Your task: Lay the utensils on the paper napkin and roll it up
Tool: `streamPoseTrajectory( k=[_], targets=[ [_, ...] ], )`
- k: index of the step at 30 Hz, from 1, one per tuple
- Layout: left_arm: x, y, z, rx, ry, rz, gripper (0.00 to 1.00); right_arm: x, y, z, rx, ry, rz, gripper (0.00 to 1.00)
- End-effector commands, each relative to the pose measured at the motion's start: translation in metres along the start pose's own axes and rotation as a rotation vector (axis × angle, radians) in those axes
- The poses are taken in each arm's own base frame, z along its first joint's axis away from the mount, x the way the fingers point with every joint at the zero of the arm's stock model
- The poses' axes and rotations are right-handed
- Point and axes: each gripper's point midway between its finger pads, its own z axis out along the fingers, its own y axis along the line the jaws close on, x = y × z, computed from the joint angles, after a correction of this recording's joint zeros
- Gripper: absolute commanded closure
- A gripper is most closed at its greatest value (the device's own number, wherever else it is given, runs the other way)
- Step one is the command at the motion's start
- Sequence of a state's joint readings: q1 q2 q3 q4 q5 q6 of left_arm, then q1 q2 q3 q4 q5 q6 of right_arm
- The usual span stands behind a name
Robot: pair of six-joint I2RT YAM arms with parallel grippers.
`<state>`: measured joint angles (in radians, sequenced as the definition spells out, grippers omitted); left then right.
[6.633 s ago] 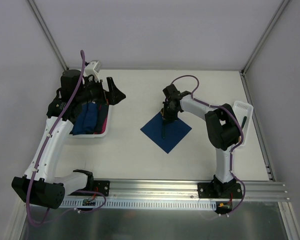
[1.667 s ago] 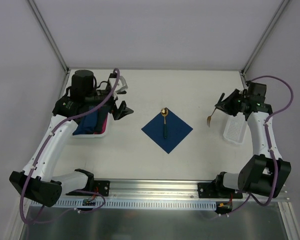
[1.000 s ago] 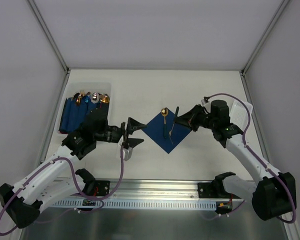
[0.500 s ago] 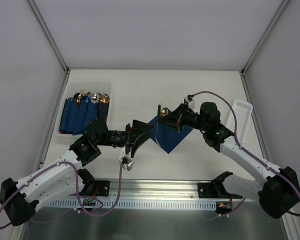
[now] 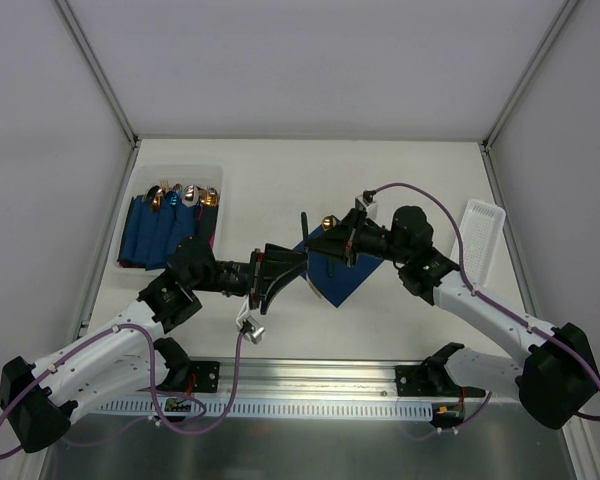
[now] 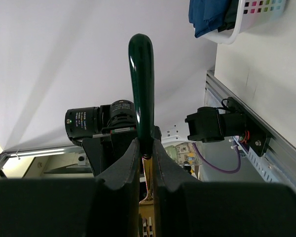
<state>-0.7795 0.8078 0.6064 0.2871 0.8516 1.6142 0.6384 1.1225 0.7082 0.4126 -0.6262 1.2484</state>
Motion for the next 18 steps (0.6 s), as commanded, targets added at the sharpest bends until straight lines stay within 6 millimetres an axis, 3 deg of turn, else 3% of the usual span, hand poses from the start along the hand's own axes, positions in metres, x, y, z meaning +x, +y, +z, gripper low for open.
streamPoseTrajectory(
  k=[1,18],
  targets=[
    [-0.015,0.0,0.004,0.006,-0.083,0.037,0.54,0.009,0.034,0.002,-0.104,0.038,-0.045,1.0],
    [-0.005,-0.011,0.005,0.053,-0.043,0.008,0.56,0.017,0.038,0.002,-0.113,0.049,-0.036,1.0]
  ],
)
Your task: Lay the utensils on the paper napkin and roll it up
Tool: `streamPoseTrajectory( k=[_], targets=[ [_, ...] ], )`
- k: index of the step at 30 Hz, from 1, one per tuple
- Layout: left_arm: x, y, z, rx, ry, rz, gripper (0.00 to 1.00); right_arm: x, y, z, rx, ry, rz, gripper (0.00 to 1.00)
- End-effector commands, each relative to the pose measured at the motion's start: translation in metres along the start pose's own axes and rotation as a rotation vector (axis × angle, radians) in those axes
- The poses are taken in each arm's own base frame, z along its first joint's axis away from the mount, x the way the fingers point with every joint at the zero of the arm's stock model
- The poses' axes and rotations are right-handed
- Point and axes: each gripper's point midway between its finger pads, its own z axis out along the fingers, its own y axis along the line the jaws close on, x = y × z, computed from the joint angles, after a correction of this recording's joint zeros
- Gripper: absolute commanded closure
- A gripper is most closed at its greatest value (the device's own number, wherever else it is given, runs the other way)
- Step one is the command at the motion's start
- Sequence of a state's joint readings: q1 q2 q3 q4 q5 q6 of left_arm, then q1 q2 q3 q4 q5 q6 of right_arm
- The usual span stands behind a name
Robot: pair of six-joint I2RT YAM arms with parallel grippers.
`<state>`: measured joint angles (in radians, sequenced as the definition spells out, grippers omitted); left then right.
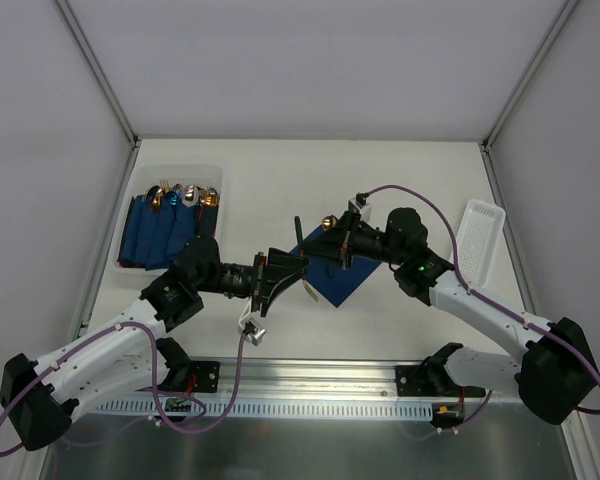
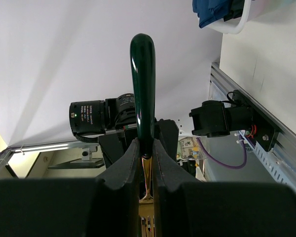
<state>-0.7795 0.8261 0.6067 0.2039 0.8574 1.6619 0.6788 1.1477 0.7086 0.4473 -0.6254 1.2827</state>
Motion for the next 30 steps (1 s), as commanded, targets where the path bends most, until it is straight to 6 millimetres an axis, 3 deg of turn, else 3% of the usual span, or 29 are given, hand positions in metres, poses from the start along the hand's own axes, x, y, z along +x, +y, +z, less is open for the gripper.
streamPoseTrajectory(
  k=[1,7,12,14,15,17,18,19,20,21,22,23,24,25,26,27,29,30],
  targets=[
    [-0.005,0.01,0.003,-0.012,-0.031,0.036,0.58,0.008,0.036,-0.005,-0.102,0.015,-0.064,1.0],
    [-0.003,0.014,0.003,-0.015,-0.023,0.041,0.72,0.02,0.03,0.004,-0.086,0.043,-0.061,1.0],
    [-0.004,0.024,0.001,-0.038,-0.024,-0.046,1.0,0.02,0.023,0.007,-0.071,0.045,-0.06,0.99],
    [-0.011,0.036,-0.002,-0.062,-0.038,-0.087,1.0,0.016,0.024,0.005,-0.073,0.037,-0.069,0.83],
    [-0.013,0.04,-0.004,-0.075,-0.044,-0.172,1.0,0.013,0.024,0.003,-0.075,0.038,-0.079,0.69],
    [-0.016,0.064,-0.01,-0.12,-0.031,-0.243,1.0,-0.011,0.03,-0.012,-0.095,-0.024,-0.125,0.6],
    [-0.017,0.071,-0.013,-0.141,-0.028,-0.364,1.0,-0.017,0.032,-0.02,-0.102,-0.026,-0.145,0.51],
    [-0.016,0.08,-0.015,-0.162,-0.016,-0.439,1.0,-0.042,0.035,-0.036,-0.103,-0.1,-0.189,0.47],
    [-0.013,0.106,-0.022,-0.211,0.021,-0.499,1.0,-0.053,0.038,-0.047,-0.106,-0.133,-0.216,0.44],
    [-0.013,0.115,-0.025,-0.243,0.026,-0.68,1.0,-0.052,0.051,-0.06,-0.122,-0.129,-0.268,0.37],
    [-0.01,0.121,-0.025,-0.258,0.036,-0.777,1.0,-0.071,0.055,-0.076,-0.103,-0.188,-0.297,0.35],
    [-0.007,0.129,-0.03,-0.282,0.051,-0.853,1.0,-0.075,0.056,-0.083,-0.075,-0.205,-0.409,0.33],
    [-0.014,0.144,-0.034,-0.316,0.021,-1.018,1.0,-0.075,0.05,-0.088,-0.022,-0.203,-0.414,0.3],
    [-0.01,0.146,-0.034,-0.326,0.015,-1.122,1.0,-0.072,0.071,-0.096,-0.023,-0.221,-0.507,0.3],
    [-0.004,0.159,-0.043,-0.362,0.018,-1.192,1.0,-0.071,0.073,-0.098,0.001,-0.225,-0.615,0.29],
    [-0.006,0.16,-0.045,-0.375,-0.014,-1.41,1.0,-0.069,0.076,-0.1,0.009,-0.224,-0.642,0.29],
    [0.0,0.156,-0.042,-0.325,-0.074,-1.642,1.0,-0.064,0.086,-0.105,-0.005,-0.231,-0.7,0.32],
    [0.008,0.153,-0.048,-0.348,-0.101,-1.875,1.0,-0.064,0.087,-0.106,-0.004,-0.238,-0.716,0.34]
  ],
)
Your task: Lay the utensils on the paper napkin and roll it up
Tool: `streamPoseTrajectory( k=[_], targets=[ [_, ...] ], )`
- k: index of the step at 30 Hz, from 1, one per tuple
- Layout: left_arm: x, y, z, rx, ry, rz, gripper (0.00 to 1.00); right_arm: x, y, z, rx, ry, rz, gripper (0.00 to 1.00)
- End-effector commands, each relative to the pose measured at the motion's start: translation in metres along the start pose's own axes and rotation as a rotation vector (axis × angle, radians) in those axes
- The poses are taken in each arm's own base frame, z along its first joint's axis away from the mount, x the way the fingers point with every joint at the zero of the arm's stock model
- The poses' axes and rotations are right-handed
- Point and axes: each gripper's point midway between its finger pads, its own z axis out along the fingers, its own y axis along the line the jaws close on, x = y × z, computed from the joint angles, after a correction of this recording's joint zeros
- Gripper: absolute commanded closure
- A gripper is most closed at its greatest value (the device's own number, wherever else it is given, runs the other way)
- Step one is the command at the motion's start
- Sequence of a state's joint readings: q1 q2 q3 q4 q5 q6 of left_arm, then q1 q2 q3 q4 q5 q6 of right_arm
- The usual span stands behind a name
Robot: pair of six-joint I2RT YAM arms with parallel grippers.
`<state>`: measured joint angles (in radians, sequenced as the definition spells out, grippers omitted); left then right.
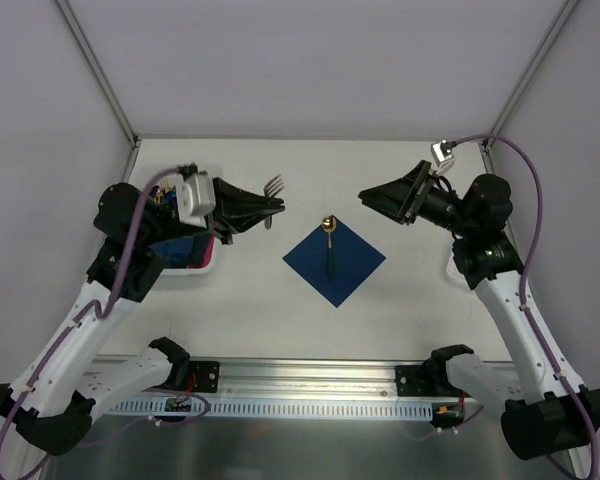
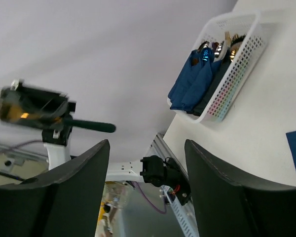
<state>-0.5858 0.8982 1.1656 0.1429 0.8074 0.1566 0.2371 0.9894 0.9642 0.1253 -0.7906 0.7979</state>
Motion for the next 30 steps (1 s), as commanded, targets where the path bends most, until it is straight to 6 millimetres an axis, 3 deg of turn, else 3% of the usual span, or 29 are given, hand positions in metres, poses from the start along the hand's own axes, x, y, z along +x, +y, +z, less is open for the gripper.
streamPoseTrajectory(
  k=[1,2,3,4,9,16,25,30],
  targets=[
    [0.01,-0.004,0.003,0.08,0.007,-0.756,1.0,0.012,0.019,-0.015,-0.043,0.045,-0.206,0.35],
    [0.014,-0.001,0.003,0.082,-0.009,-0.838,1.0,0.014,0.018,-0.016,-0.049,0.038,-0.207,0.38],
    [0.026,-0.001,0.001,0.074,-0.008,-1.04,1.0,0.012,0.026,-0.016,-0.087,0.02,-0.203,0.42],
    [0.03,0.002,0.003,0.08,-0.026,-1.089,1.0,0.014,0.028,-0.017,-0.109,0.016,-0.197,0.44],
    [0.038,0.007,0.002,0.049,-0.105,-1.144,1.0,0.036,0.036,-0.016,-0.14,0.023,-0.168,0.47],
    [0.054,0.006,-0.002,0.02,-0.152,-1.239,1.0,0.077,0.052,0.017,-0.135,0.108,-0.2,0.52],
    [0.051,0.006,-0.006,-0.002,-0.196,-1.221,1.0,0.101,0.08,0.05,-0.235,0.135,-0.123,0.55],
    [0.049,0.008,-0.007,-0.012,-0.209,-1.236,1.0,0.108,0.083,0.062,-0.255,0.132,-0.111,0.52]
  ],
)
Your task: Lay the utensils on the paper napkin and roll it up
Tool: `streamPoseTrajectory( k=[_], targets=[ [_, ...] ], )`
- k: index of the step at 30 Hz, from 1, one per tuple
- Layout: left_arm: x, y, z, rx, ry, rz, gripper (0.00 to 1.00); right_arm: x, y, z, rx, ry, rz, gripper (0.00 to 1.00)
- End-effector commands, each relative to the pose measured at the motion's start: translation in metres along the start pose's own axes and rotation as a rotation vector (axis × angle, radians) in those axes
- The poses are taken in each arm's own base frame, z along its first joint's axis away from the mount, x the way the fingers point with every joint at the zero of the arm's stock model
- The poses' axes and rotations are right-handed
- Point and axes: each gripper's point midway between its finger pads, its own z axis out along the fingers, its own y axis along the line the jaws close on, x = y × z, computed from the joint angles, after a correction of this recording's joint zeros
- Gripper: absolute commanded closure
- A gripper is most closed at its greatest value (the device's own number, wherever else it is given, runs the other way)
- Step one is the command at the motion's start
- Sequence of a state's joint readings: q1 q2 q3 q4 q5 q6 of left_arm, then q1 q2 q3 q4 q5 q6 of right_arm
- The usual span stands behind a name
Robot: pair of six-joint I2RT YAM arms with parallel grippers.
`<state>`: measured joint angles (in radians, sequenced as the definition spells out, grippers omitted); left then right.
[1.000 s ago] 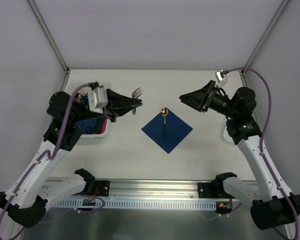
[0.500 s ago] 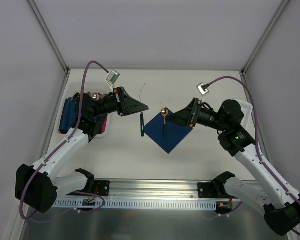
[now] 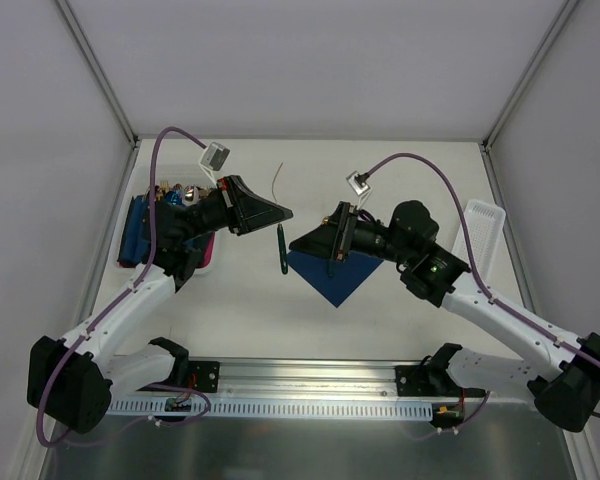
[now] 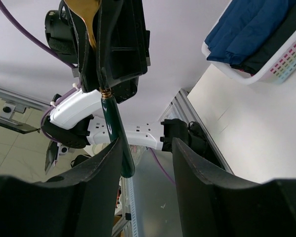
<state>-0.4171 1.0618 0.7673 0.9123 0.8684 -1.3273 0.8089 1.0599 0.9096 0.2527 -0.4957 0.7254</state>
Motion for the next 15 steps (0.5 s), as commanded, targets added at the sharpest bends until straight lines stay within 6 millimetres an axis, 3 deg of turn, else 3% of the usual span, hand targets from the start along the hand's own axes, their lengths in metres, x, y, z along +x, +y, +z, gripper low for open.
streamPoseTrajectory(
  k=[1,9,15],
  targets=[
    [-0.007,-0.02,-0.002,0.055,-0.045,0.044,1.0,-0.028,0.042,0.005,-0.127,-0.113,-0.055,0.52],
    [-0.015,-0.016,-0.004,0.032,-0.078,0.002,1.0,-0.03,0.055,0.008,-0.189,-0.144,-0.085,0.52],
    [-0.02,-0.02,-0.002,0.038,-0.087,-0.006,1.0,-0.028,0.053,0.011,-0.205,-0.14,-0.068,0.54]
  ],
)
